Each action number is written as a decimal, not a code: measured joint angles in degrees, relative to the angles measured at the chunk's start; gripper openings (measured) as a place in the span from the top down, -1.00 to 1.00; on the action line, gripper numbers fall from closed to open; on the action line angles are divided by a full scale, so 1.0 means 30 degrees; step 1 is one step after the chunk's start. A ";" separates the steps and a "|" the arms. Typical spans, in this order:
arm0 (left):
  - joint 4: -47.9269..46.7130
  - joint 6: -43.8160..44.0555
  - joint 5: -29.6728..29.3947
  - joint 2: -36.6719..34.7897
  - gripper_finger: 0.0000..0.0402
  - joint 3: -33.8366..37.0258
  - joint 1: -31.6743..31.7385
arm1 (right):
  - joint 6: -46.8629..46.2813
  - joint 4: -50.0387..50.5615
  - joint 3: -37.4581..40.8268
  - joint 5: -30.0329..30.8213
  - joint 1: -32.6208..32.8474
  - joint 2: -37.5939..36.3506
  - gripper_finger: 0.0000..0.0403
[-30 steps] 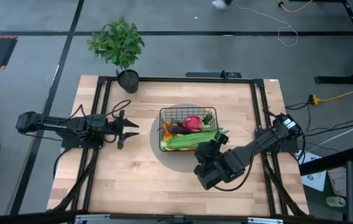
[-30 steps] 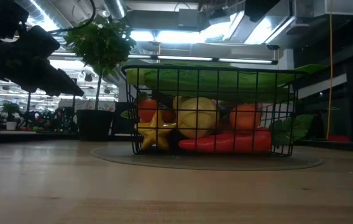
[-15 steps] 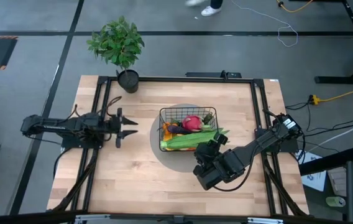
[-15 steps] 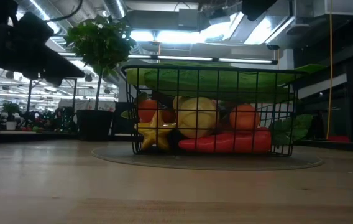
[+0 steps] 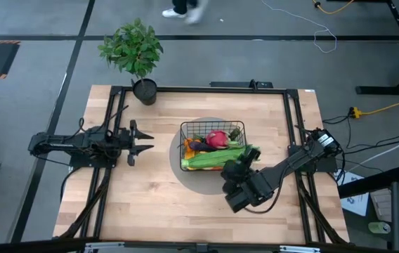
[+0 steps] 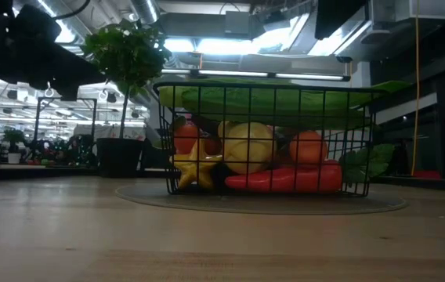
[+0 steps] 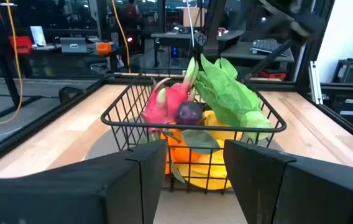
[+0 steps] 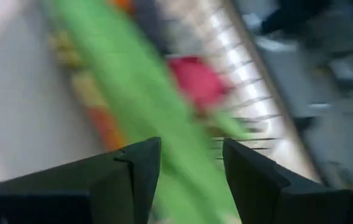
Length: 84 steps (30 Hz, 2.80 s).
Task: Build produce basket
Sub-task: Return to Home Position
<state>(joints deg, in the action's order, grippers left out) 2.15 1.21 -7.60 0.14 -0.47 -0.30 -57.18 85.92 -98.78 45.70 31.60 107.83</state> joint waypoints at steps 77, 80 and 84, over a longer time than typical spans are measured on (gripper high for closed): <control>0.0004 0.0022 -0.0147 0.0038 0.25 0.0007 -0.0007 | 1.7146 -2.9360 3.2778 -1.7611 -1.0588 -3.4320 0.14; 0.0001 0.0022 -0.0143 0.0038 0.25 0.0007 -0.0007 | 1.7196 -2.9372 3.2778 -1.7611 -1.0588 -3.5737 0.14; 0.0008 0.0022 -0.0150 0.0041 0.25 0.0007 -0.0007 | 1.7179 -3.1052 3.2773 -1.7601 -1.0588 -3.5880 0.14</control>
<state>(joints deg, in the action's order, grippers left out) 2.17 1.28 -8.05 0.26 -0.45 -0.32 -5.64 -7.23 -0.46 -7.11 -0.16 0.19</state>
